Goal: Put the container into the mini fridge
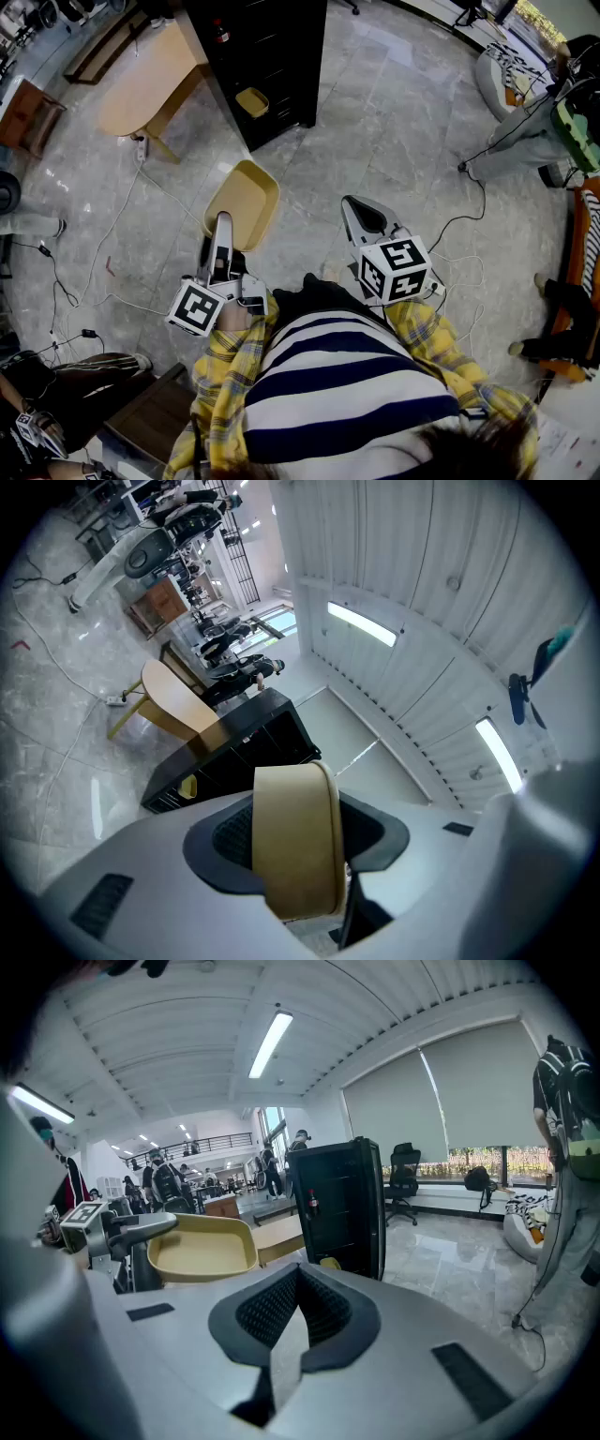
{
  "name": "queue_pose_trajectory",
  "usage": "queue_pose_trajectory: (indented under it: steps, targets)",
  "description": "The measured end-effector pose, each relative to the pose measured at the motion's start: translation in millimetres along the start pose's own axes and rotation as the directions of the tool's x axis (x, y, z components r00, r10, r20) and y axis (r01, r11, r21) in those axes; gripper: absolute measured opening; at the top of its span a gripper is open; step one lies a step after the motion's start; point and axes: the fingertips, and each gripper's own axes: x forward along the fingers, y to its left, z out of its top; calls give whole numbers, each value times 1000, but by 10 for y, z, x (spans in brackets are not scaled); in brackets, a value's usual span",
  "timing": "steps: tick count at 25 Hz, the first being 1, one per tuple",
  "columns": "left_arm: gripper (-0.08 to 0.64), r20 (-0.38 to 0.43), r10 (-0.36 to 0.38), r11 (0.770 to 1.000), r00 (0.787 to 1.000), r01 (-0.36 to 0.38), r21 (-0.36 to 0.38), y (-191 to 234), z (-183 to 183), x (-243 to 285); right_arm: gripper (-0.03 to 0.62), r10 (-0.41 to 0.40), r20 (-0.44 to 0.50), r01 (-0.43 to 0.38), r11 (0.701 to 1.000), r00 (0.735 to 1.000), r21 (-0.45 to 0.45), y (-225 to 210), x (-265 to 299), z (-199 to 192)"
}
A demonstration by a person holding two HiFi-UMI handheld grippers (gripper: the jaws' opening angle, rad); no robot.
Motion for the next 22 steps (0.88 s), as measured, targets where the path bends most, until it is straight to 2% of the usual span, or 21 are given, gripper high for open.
queue_pose_trajectory:
  steps: [11, 16, 22]
  targets:
    - [210, 42, 31, 997, 999, -29, -66, 70, -9, 42, 26, 3, 0, -3, 1000, 1000, -24, -72, 116, 61]
    - [209, 59, 24, 996, 998, -19, -91, 72, -52, 97, 26, 15, 8, -15, 999, 1000, -31, -134, 177, 73]
    - [210, 68, 30, 995, 997, -23, -95, 29, -154, 268, 26, 36, 0, -36, 999, 999, -36, -310, 254, 96]
